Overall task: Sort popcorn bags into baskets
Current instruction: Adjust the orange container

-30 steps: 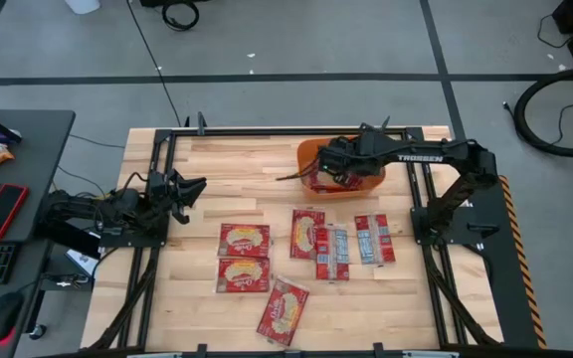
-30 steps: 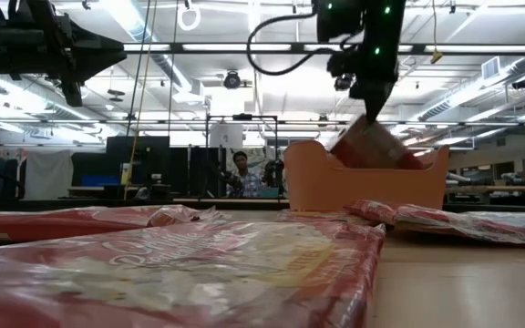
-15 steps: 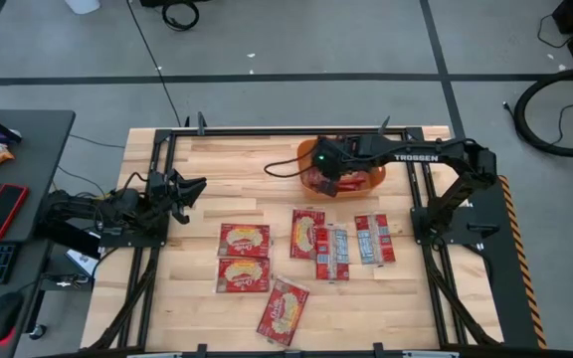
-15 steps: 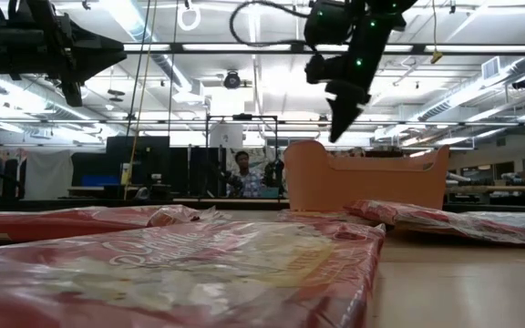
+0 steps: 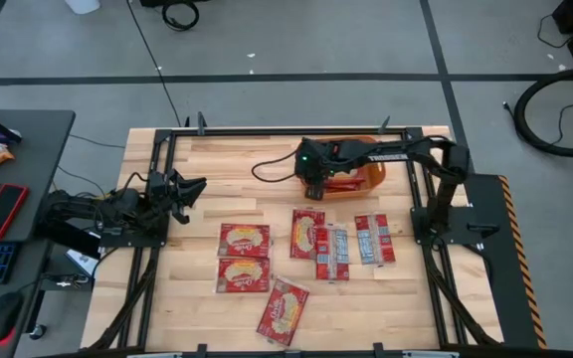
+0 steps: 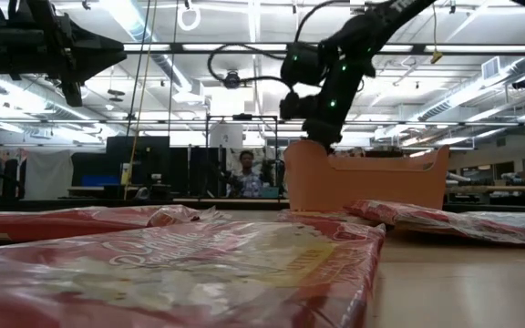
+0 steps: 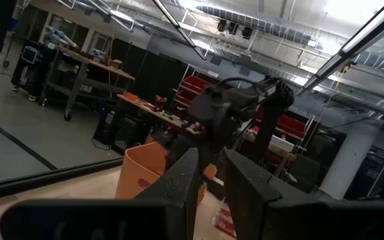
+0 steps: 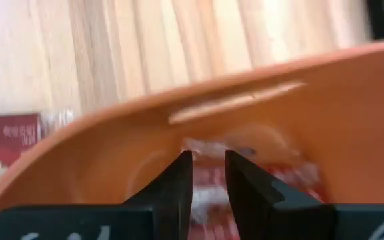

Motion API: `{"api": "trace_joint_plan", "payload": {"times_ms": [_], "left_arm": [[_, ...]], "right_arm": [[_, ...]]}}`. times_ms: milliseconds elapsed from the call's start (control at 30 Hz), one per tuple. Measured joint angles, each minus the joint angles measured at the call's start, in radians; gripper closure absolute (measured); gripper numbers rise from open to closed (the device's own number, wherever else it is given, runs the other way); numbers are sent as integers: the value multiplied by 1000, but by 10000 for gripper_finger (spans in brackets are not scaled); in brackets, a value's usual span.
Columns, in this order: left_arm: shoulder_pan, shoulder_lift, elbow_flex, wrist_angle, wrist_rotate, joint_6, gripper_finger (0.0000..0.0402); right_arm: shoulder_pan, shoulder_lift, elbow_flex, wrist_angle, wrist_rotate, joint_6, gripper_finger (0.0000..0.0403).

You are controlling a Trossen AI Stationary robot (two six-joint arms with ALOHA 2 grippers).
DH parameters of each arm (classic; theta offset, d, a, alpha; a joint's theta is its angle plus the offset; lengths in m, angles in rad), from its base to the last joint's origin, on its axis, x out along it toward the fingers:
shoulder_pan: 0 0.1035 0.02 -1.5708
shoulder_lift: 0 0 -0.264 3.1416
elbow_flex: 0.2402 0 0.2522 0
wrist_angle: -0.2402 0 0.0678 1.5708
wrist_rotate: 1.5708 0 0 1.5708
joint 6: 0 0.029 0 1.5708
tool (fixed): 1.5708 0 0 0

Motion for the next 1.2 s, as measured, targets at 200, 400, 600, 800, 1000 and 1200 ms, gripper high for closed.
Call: {"api": "trace_joint_plan", "payload": {"times_ms": [200, 400, 600, 800, 1000, 1200], "left_arm": [[0, 0, 0, 0, -1, 1, 328], [0, 0, 0, 0, -2, 2, 328], [0, 0, 0, 0, -2, 1, 328], [0, 0, 0, -1, -1, 2, 328], [0, 0, 0, -4, -1, 2, 328], [0, 0, 0, -4, -1, 0, 328]], "right_arm": [[-26, 88, 69, 59, -47, -55, 309], [-26, 193, 235, 66, -59, -107, 311], [-16, 288, 416, 28, -59, -131, 311], [17, 287, 530, -196, 9, -120, 311], [79, 218, 526, -431, 7, 8, 311], [164, 210, 516, -659, 13, 78, 311]]}}
